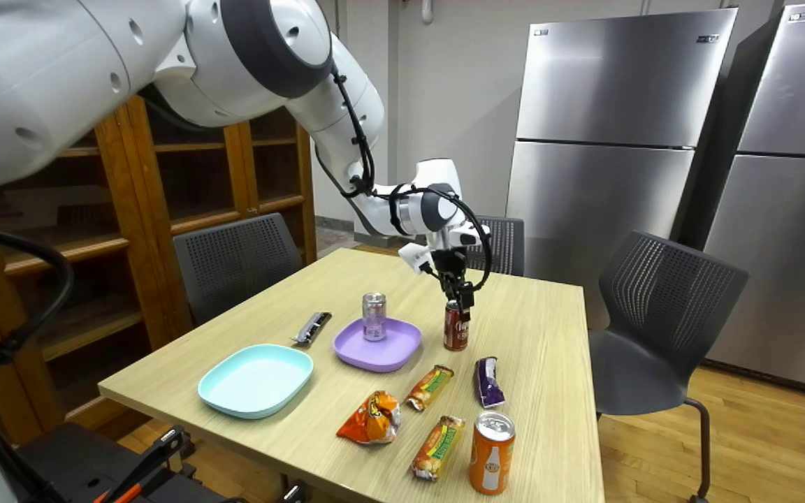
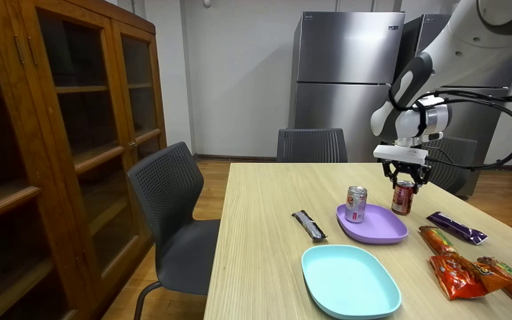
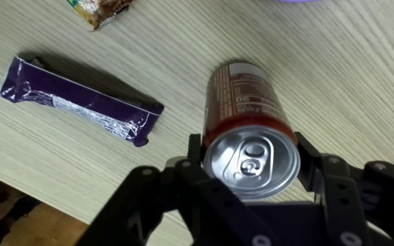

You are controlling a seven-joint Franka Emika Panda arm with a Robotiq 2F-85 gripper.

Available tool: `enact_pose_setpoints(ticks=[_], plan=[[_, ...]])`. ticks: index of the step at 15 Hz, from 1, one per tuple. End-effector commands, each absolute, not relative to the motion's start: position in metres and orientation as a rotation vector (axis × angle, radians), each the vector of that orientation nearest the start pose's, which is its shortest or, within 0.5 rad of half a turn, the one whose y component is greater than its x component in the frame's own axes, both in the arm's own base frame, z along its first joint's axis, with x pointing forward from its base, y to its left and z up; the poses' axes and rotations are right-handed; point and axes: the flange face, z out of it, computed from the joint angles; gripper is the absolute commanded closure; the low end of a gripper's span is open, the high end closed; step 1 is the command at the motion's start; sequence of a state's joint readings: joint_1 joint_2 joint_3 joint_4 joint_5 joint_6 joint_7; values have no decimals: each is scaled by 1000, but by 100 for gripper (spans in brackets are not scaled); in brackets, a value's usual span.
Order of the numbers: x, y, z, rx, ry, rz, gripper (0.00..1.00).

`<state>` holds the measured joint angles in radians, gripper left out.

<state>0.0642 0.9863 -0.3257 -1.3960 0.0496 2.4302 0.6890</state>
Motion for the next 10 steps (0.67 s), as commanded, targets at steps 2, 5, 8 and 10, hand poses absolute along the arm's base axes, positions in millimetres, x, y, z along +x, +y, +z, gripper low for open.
enact_pose_setpoints(ticks=[2, 5, 8, 10], plan=[[722, -137, 167, -3031, 1358, -271, 61], [721, -130, 179, -3019, 1345, -301, 61], [717, -121, 189, -3012, 1329, -315, 61], [714, -112, 194, -3011, 1315, -325, 61]])
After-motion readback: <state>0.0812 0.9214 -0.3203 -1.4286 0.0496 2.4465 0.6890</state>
